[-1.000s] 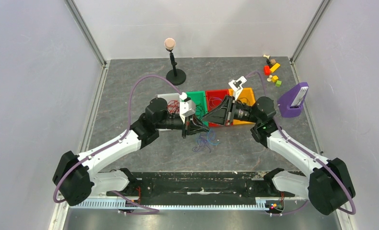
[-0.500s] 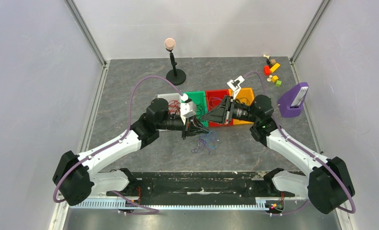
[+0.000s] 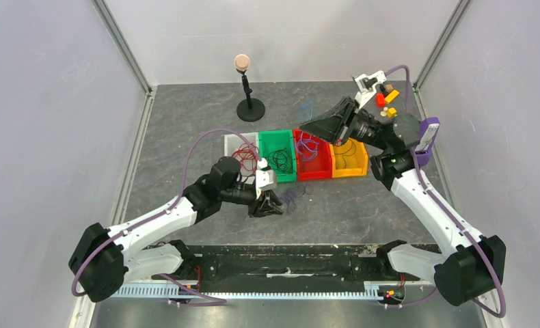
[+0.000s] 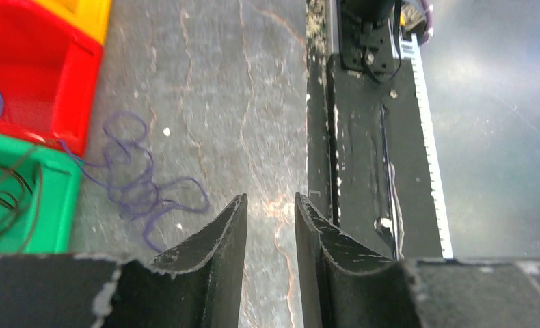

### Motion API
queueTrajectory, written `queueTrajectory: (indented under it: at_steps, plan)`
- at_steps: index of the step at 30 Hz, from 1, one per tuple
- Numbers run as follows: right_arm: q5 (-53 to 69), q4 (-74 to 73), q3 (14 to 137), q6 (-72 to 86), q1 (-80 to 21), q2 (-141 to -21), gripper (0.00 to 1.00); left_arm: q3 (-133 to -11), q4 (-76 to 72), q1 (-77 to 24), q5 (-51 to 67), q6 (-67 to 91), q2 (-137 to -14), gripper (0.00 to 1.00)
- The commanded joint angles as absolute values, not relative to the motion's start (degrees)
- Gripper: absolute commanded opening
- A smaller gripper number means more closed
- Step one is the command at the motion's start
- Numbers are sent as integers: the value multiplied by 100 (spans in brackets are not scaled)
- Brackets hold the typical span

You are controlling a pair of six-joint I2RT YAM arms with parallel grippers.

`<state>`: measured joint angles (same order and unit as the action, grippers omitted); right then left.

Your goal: Untangle the cables

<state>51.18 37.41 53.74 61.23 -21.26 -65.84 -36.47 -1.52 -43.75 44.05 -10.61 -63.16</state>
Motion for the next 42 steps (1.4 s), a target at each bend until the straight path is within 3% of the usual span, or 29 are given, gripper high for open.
queueTrajectory:
  at_steps: [1,15,19,42]
  plan:
    - [5223,3550,5934,5752,-2001,-6513,0,-3476,164,-4369,4285,-1566,-6028,37]
    - [4831,1255,6224,2880,-1852,-7208,0,-3579,460,-4324,3901,-1283,-5404,41]
    - [4736,978,6129,2336,-1854,-7463,0,-3600,540,-4324,3816,-1274,-5239,47]
    - [3765,-389,6613,-216,-1617,-9451,0,-3372,275,-4323,3494,-878,-5057,47]
